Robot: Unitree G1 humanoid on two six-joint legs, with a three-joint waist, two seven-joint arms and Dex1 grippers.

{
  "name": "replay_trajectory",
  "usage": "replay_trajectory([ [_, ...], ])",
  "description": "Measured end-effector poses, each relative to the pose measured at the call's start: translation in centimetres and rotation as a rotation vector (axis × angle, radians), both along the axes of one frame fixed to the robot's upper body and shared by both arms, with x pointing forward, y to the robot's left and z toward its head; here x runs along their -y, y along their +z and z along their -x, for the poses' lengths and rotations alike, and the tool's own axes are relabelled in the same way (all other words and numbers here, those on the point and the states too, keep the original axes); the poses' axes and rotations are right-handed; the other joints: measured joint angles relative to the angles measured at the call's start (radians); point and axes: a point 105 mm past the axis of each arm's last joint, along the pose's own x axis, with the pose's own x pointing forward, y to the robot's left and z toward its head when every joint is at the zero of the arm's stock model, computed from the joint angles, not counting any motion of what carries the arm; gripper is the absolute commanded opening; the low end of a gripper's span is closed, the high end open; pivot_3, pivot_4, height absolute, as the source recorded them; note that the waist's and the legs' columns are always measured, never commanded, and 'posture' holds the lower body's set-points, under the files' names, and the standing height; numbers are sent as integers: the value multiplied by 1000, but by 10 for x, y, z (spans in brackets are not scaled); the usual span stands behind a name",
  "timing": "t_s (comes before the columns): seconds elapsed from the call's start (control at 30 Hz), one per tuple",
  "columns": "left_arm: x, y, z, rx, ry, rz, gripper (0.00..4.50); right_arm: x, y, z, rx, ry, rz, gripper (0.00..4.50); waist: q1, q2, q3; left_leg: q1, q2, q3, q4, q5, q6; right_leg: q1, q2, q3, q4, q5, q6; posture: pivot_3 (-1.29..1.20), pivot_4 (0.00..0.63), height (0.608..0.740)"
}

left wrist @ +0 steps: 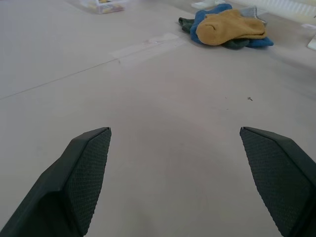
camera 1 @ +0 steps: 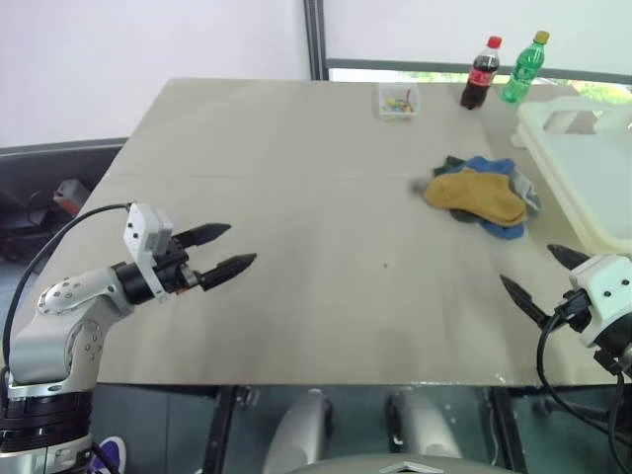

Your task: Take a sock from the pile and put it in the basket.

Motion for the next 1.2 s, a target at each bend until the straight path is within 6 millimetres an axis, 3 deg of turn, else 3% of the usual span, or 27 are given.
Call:
replay_trajectory([
  [0.1, 1, 0, -1, 4, 1, 6, 4500, 0, 0, -2, 4, -5, -1, 4417, 0, 0, 0, 0, 0, 0, 0, 0, 0, 0, 0, 0, 0, 0, 0, 0, 150, 740],
  [0.2, 30, -1, -7, 23, -68, 58, 4500, -8, 8, -22, 58, -44, -17, 4417, 0, 0, 0, 0, 0, 0, 1, 0, 0, 0, 0, 0, 1, 0, 0, 0, 150, 740],
  [0.27, 39, -2, -7, 25, -93, 66, 4500, -9, 8, -30, 66, -81, 9, 4417, -1, 0, 0, 0, 0, 0, 1, 0, 0, -1, 0, 1, 1, 0, 0, 0, 150, 740],
  [0.4, 54, 3, -10, 56, -120, 81, 4500, -21, 9, -59, 64, -86, 13, 4417, -5, 0, 0, 0, 0, 1, 1, 0, 0, -1, 1, 1, 1, 0, 0, 0, 150, 740],
  [0.47, 64, 6, -11, 70, -142, 91, 4500, -31, 7, -90, 62, -96, 15, 4417, -7, 0, 0, 0, -1, 2, 1, 0, 0, -1, 1, 2, 1, 1, 0, 0, 150, 740],
  [0.6, 71, 7, -11, 80, -149, 95, 4500, -48, -4, -130, 25, -106, 19, 4417, -8, 0, 0, 0, -1, 2, 0, 0, 0, -1, 1, 2, 1, 1, 0, 0, 150, 740],
  [0.63, 74, 7, -11, 79, -157, 98, 4500, -55, -8, -144, 10, -98, 27, 3823, -7, 0, 0, 0, -1, 2, 0, 0, 0, -2, 1, 2, 2, 1, 0, 0, 150, 740],
  [0.7, 76, 5, -10, 75, -157, 98, 4500, -64, -10, -157, 7, -87, 38, 3421, -7, 0, 0, 0, -1, 2, -1, 0, 0, -2, 1, 2, 1, 1, 0, 0, 150, 740],
  [0.83, 79, 3, -8, 78, -141, 105, 4500, -78, -12, -186, 18, -82, 61, 3421, -6, 0, 0, -2, -2, 1, -1, 0, -1, -3, 1, 2, 0, 1, 0, 0, 150, 740],
  [1.0, 77, -1, -3, 70, -116, 99, 4500, -76, -20, -202, 5, -120, 81, 3421, -8, 0, 0, -2, -2, 2, -1, 0, 0, -3, 0, 2, 0, 1, 0, 0, 150, 740],
  [1.1, 78, -1, -1, 75, -107, 95, 4500, -74, -23, -208, 4, -134, 92, 2715, -9, 0, 0, -1, -2, 1, -1, 0, 0, -3, 1, 2, 1, 1, -1, 0, 150, 740],
  [1.2, 77, -2, 1, 75, -98, 94, 4500, -74, -23, -209, 15, -134, 98, 1406, -11, 0, 0, -1, -2, 1, -1, 0, 0, -3, 1, 2, 2, 1, -1, 0, 150, 740],
])
